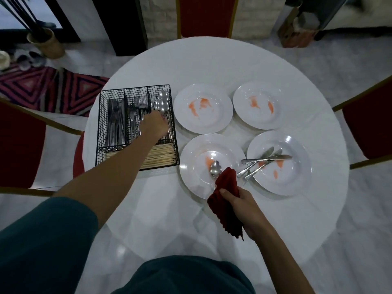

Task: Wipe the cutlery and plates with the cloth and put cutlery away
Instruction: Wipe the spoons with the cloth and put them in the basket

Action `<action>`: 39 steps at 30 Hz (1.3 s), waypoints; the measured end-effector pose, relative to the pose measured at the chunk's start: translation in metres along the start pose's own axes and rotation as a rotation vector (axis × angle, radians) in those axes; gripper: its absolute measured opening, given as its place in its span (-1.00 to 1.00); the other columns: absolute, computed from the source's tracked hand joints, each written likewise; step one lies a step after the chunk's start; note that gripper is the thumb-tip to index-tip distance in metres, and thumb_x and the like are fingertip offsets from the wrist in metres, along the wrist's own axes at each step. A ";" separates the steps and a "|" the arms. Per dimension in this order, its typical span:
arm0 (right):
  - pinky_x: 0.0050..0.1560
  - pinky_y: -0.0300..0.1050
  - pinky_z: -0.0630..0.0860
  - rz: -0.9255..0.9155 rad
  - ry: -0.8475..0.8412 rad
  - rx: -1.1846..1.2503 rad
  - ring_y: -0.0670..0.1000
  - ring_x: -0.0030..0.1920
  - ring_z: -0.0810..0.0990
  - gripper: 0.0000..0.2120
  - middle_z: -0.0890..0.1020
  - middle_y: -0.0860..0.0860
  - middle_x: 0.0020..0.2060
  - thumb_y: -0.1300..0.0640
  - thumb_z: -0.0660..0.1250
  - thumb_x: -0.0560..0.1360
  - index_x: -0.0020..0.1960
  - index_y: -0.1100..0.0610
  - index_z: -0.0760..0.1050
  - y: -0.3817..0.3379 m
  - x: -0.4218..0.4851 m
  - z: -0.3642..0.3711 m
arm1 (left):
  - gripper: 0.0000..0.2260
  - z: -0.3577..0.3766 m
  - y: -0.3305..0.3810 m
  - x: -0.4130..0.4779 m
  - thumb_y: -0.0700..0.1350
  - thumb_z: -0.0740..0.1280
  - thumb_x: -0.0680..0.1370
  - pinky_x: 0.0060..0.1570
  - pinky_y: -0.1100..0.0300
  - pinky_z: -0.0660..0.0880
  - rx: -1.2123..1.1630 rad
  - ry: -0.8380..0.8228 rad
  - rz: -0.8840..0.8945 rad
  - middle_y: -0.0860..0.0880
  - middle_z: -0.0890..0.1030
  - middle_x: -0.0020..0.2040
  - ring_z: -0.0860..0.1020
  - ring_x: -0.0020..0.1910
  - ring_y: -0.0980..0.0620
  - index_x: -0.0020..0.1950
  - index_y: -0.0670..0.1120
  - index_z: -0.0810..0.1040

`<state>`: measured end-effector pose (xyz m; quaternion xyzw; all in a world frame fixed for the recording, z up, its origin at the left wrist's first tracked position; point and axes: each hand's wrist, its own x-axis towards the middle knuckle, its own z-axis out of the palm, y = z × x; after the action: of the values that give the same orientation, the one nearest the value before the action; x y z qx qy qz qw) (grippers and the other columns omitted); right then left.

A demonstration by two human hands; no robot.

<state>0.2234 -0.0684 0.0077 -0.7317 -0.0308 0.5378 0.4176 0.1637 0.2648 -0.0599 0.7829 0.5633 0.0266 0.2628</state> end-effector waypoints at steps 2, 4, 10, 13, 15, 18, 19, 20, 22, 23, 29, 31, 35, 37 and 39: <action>-0.26 0.04 0.66 -0.005 0.013 0.018 0.16 -0.31 0.71 -0.80 0.75 0.17 -0.22 0.06 0.29 0.66 0.16 0.17 0.54 0.001 0.000 0.000 | -0.83 0.000 0.003 -0.011 -0.15 0.30 0.61 0.00 0.04 0.57 -0.053 0.020 0.048 -0.12 0.69 0.00 0.64 -0.01 -0.12 0.10 -0.14 0.66; -0.26 0.04 0.65 -0.004 0.038 0.044 0.19 -0.29 0.71 -0.78 0.75 0.22 -0.18 0.03 0.27 0.67 0.17 0.17 0.53 0.002 0.000 0.000 | -0.83 0.001 0.010 -0.030 -0.17 0.29 0.62 -0.09 0.09 0.49 -0.118 0.029 0.097 -0.09 0.68 0.02 0.60 -0.06 -0.05 0.12 -0.14 0.65; -0.21 0.08 0.67 -0.001 0.129 0.178 0.25 -0.17 0.74 -0.64 0.75 0.24 -0.12 -0.10 0.16 0.70 0.19 0.16 0.55 0.011 0.000 -0.004 | -0.84 0.032 0.033 -0.128 -0.06 0.32 0.60 0.06 0.07 0.58 -0.121 -0.267 0.244 -0.05 0.70 0.02 0.65 0.01 -0.07 0.09 -0.08 0.65; 0.12 0.16 0.65 -0.032 0.198 0.238 0.20 -0.01 0.74 -0.58 0.75 0.17 -0.01 -0.15 0.11 0.71 0.22 0.13 0.57 0.019 0.002 -0.006 | -0.79 0.054 0.039 -0.177 0.02 0.32 0.57 -0.02 0.09 0.57 0.038 -0.516 0.275 -0.09 0.68 -0.02 0.64 0.01 -0.12 0.03 -0.10 0.62; 0.11 0.14 0.65 -0.041 0.230 0.272 0.17 0.01 0.73 -0.57 0.73 0.16 0.00 -0.18 0.08 0.70 0.19 0.10 0.57 0.021 -0.002 -0.009 | -0.79 0.064 0.040 -0.197 -0.03 0.33 0.57 -0.06 0.11 0.50 0.199 -0.632 0.307 -0.13 0.65 0.04 0.63 0.06 -0.16 0.07 -0.16 0.58; 0.12 0.20 0.65 -0.048 0.260 0.286 0.24 0.00 0.73 -0.48 0.73 0.23 0.00 -0.21 0.06 0.70 0.24 0.17 0.56 0.029 -0.008 -0.015 | -0.79 0.073 0.041 -0.216 -0.05 0.34 0.56 -0.09 0.15 0.46 0.339 -0.593 0.361 -0.13 0.65 0.05 0.64 0.05 -0.15 0.06 -0.18 0.58; 0.11 0.23 0.65 -0.054 0.258 0.284 0.28 -0.01 0.73 -0.45 0.73 0.27 -0.02 -0.23 0.05 0.70 0.26 0.19 0.55 0.033 -0.011 -0.018 | -0.79 0.075 0.041 -0.221 -0.03 0.34 0.56 -0.09 0.15 0.47 0.364 -0.565 0.372 -0.11 0.66 0.02 0.65 0.02 -0.13 0.03 -0.16 0.59; 0.07 0.22 0.66 -0.060 0.256 0.282 0.30 -0.04 0.73 -0.44 0.73 0.29 -0.04 -0.23 0.03 0.70 0.26 0.19 0.55 0.036 -0.014 -0.020 | -0.79 0.076 0.040 -0.226 0.00 0.33 0.57 -0.06 0.16 0.52 0.375 -0.555 0.371 -0.09 0.67 -0.03 0.66 -0.03 -0.12 -0.01 -0.14 0.59; -0.01 0.18 0.67 -0.064 0.263 0.296 0.31 -0.07 0.73 -0.44 0.74 0.29 -0.09 -0.23 0.00 0.70 0.22 0.18 0.57 0.043 -0.018 -0.026 | -0.77 0.081 0.038 -0.232 0.07 0.32 0.57 -0.01 0.11 0.60 0.342 -0.594 0.326 -0.06 0.69 -0.14 0.68 -0.18 -0.05 -0.13 -0.09 0.55; -0.02 0.16 0.66 -0.066 0.271 0.309 0.29 -0.08 0.74 -0.44 0.74 0.28 -0.10 -0.23 -0.01 0.70 0.18 0.17 0.58 0.045 -0.021 -0.027 | -0.74 0.083 0.035 -0.234 0.10 0.31 0.57 0.00 0.09 0.62 0.301 -0.629 0.287 -0.04 0.70 -0.19 0.68 -0.28 0.00 -0.17 -0.07 0.53; 0.15 0.16 0.62 -0.039 0.320 0.370 0.22 -0.03 0.74 -0.40 0.75 0.23 -0.12 -0.25 -0.06 0.70 0.12 0.16 0.58 0.057 -0.027 -0.027 | -0.78 0.071 0.026 -0.239 -0.03 0.35 0.60 -0.17 0.19 0.64 -0.233 -0.768 -0.067 -0.02 0.75 -0.21 0.71 -0.31 0.07 0.01 -0.19 0.64; 0.22 0.20 0.60 -0.035 0.349 0.381 0.24 0.01 0.73 -0.38 0.74 0.25 -0.07 -0.24 -0.06 0.71 0.20 0.21 0.57 0.060 -0.026 -0.028 | -0.78 0.055 0.030 -0.245 -0.04 0.34 0.62 -0.31 0.26 0.55 -0.356 -0.743 -0.058 -0.02 0.74 -0.20 0.67 -0.36 0.12 0.05 -0.19 0.63; 0.23 0.17 0.57 -0.019 0.316 0.539 0.23 0.12 0.68 -0.39 0.69 0.27 0.07 -0.20 -0.03 0.72 0.34 0.28 0.48 0.059 -0.025 -0.028 | -0.83 0.034 0.046 -0.268 -0.07 0.28 0.65 -0.38 0.30 0.49 -0.444 -0.738 0.045 -0.01 0.73 -0.21 0.64 -0.38 0.13 -0.07 -0.09 0.59; 0.31 0.18 0.51 -0.046 0.231 0.692 0.26 0.22 0.64 -0.38 0.66 0.30 0.18 -0.18 -0.05 0.72 0.39 0.30 0.47 0.054 -0.026 -0.028 | -0.81 0.033 0.053 -0.281 -0.10 0.25 0.66 -0.42 0.33 0.47 -0.421 -0.748 0.105 0.00 0.71 -0.24 0.60 -0.43 0.16 -0.12 -0.08 0.57; 0.29 0.14 0.49 -0.103 0.129 0.825 0.22 0.20 0.67 -0.36 0.67 0.28 0.18 -0.16 -0.07 0.73 0.24 0.25 0.63 0.046 -0.031 -0.029 | -0.79 0.034 0.059 -0.292 -0.13 0.23 0.66 -0.46 0.37 0.43 -0.396 -0.755 0.165 -0.03 0.70 -0.24 0.55 -0.49 0.21 -0.14 -0.13 0.56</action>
<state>0.2159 -0.1304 0.0037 -0.5329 0.1768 0.4365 0.7030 0.1204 -0.0231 0.0115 0.7147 0.3471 -0.1331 0.5924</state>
